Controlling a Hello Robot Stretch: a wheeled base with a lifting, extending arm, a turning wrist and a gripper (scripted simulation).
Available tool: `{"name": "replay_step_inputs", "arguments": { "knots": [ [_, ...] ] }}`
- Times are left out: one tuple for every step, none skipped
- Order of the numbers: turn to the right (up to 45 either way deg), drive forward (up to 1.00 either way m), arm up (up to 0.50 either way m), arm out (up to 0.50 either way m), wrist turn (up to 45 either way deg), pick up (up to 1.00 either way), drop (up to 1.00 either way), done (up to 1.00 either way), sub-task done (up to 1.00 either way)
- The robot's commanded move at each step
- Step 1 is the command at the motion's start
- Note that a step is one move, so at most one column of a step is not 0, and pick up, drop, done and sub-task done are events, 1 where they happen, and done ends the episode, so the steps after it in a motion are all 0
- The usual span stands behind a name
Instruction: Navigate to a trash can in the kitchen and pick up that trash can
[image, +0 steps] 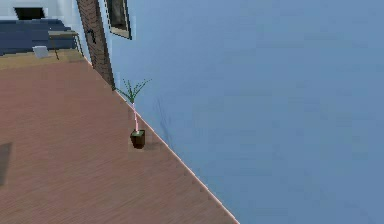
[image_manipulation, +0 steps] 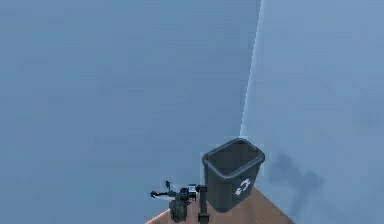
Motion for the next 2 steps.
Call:
{"name": "replay_step_inputs", "arguments": {
  "knots": [
    [0.0, 0.00, 0.00, 0.00, 21.0, 0.00, 0.00, 0.00, 0.00],
    [0.0, 0.00, -0.30, 0.00, 0.0, 0.00, 0.00, 0.00, 0.00]
  ]
}}
